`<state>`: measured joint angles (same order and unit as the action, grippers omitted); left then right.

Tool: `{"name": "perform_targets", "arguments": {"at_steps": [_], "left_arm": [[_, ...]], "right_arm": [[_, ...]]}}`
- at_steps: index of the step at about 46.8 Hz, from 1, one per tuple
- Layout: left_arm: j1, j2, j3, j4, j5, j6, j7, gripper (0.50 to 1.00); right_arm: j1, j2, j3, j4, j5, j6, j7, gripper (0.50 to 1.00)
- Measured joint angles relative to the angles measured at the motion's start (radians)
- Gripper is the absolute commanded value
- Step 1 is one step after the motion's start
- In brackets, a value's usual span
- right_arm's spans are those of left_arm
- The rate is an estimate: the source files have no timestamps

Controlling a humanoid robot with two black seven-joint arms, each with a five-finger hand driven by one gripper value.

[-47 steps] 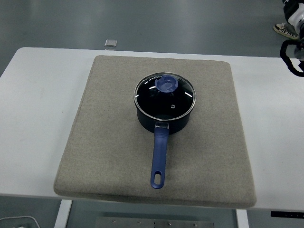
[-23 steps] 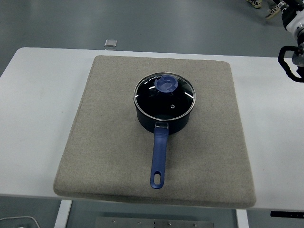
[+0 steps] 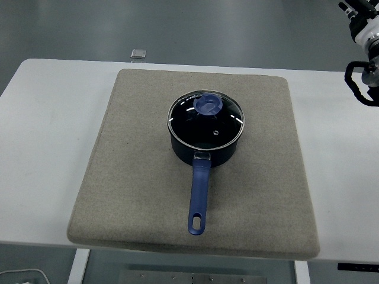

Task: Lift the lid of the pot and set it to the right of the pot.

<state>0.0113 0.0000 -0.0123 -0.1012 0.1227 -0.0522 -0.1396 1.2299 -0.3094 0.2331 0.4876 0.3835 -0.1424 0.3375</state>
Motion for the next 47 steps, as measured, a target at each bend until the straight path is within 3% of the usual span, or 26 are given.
{"name": "perform_targets", "arguments": {"at_steps": [36, 47], "left_arm": [[0.000, 0.000, -0.001, 0.000, 0.000, 0.000, 0.000, 1.000], [0.000, 0.000, 0.000, 0.000, 0.000, 0.000, 0.000, 1.000]], "right_arm": [[0.005, -0.004, 0.000, 0.000, -0.001, -0.017, 0.001, 0.899], [0.110, -0.030, -0.013, -0.013, -0.081, -0.010, 0.000, 0.899]]}}
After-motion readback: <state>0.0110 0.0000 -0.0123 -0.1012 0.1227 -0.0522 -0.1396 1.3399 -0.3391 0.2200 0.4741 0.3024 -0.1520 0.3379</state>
